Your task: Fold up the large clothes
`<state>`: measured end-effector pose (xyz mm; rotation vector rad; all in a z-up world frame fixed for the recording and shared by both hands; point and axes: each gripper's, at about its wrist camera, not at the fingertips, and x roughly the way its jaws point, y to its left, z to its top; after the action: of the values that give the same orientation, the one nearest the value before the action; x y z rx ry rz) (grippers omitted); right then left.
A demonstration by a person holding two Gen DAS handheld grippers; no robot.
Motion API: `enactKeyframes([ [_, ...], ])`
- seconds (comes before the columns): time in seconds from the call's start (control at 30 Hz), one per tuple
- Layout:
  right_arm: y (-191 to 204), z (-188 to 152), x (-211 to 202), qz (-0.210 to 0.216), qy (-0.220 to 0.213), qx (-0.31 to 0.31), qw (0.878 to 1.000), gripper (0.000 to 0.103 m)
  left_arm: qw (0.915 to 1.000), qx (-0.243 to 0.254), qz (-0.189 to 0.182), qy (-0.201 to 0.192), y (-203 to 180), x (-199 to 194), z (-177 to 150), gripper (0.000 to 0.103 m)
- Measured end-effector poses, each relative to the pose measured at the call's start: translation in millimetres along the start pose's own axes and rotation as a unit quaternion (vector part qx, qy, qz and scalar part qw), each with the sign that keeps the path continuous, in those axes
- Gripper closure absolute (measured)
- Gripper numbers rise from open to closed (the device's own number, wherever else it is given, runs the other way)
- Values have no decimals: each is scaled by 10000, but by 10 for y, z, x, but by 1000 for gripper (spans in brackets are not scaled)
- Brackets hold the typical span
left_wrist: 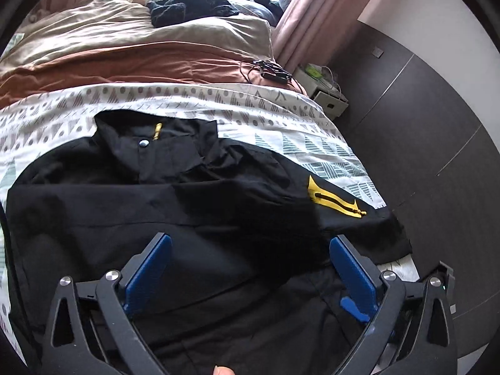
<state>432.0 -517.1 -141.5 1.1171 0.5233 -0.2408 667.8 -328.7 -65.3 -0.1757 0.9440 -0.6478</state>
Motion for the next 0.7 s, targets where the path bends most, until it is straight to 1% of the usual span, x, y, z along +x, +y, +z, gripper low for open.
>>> enactKeyframes([
  [0.1, 17, -6, 13, -47, -3, -64, 10000, 28, 9996, -72, 191, -183, 183, -225, -125, 0],
  [0.2, 28, -25, 54, -54, 39, -99, 9999, 28, 9982, -250, 385, -373, 445, -510, -305, 0],
  [0.3, 51, -14, 121, -63, 60, -138, 9999, 28, 9957, -469, 628, -494, 731, -771, -494, 0],
  [0.4, 68, -10, 140, -85, 40, -216, 9997, 28, 9915, -634, 893, -703, 1005, -1069, -713, 0],
  [0.5, 76, -8, 158, -106, 24, -221, 9997, 28, 9880, -761, 1053, -840, 1223, -1278, -872, 1],
  [0.57, 105, -21, 157, -164, -7, -263, 9995, 28, 9852, -817, 1207, -899, 1358, -1399, -969, 6],
  [0.6, 123, -37, 153, -201, -24, -310, 9993, 28, 9836, -878, 1264, -936, 1435, -1458, -1020, 10],
  [0.7, 219, -70, 152, -308, -87, -535, 9981, 28, 9792, -1078, 1371, -1037, 1663, -1547, -1161, 20],
])
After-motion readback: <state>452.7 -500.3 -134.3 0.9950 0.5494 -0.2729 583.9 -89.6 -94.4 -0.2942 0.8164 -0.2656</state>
